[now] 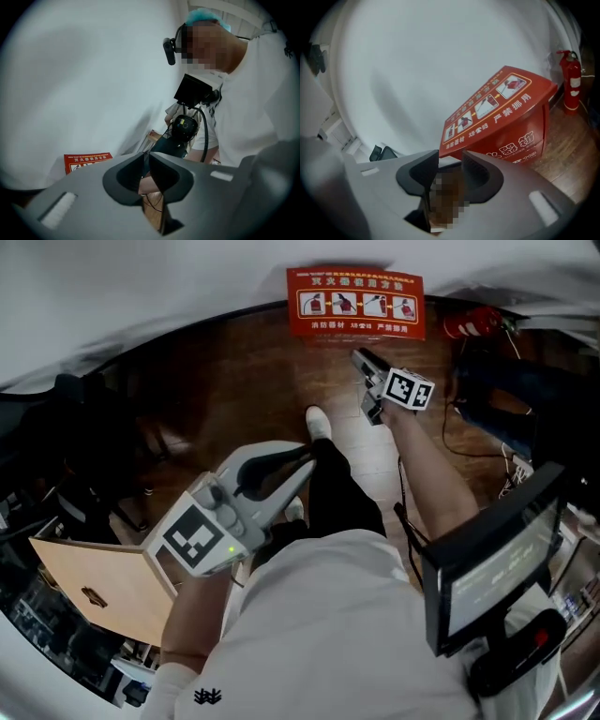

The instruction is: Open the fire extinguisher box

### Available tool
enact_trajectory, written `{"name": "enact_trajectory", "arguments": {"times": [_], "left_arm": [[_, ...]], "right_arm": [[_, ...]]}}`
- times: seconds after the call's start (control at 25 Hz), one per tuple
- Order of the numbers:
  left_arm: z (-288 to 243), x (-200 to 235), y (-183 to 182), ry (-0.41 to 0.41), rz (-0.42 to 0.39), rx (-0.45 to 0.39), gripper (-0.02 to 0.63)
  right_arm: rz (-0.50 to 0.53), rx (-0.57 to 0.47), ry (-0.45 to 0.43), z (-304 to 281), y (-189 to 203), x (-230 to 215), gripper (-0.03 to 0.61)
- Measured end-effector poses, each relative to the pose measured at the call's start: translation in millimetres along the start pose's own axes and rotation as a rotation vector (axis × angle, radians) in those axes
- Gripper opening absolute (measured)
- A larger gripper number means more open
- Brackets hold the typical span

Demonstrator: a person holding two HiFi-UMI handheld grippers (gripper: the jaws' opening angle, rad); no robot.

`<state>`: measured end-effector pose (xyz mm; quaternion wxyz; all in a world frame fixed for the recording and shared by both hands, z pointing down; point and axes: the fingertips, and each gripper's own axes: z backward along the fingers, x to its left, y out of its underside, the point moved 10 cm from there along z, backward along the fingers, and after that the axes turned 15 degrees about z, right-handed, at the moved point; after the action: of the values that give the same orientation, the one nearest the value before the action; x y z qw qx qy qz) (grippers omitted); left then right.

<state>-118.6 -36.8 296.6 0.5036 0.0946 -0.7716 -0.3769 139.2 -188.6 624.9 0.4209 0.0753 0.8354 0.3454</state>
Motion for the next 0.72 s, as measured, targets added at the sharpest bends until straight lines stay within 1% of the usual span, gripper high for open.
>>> {"name": "enact_trajectory", "arguments": {"times": [0.12,0.24,0.36,0.48,0.52,0.64,0.72], "left_arm": [[-14,13,-2,-0.02,0.036,0.007,0.023],[-17,16,-2,-0.03,0.068,0.013,0.023],[-19,15,4,-0.029,0.096,0.029,0.023],[-22,16,6,-0.029,0.112,0.04,0.023],[-23,17,5,-0.03,0.116,0.042,0.023],[-23,22,6,-0.034,0.13,0.042,0.023],[-22,24,6,-0.028,0.141,0.034,0.023]], "right_arm": [[-0.088,0.015,0.003,-16,4,-28,0.151],[-0.168,0.016,-0.001,-28,6,-40,0.181],[-0.242,-0.016,0.003,-31,7,-50,0.193],[-0.294,-0.068,-0.014,-35,3,-58,0.193],[-0.3,-0.075,-0.008,-35,1,-61,0.19],[-0.315,-0.097,0.004,-36,2,-65,0.132],[-0.324,-0.115,0.001,-35,3,-65,0.126]]}}
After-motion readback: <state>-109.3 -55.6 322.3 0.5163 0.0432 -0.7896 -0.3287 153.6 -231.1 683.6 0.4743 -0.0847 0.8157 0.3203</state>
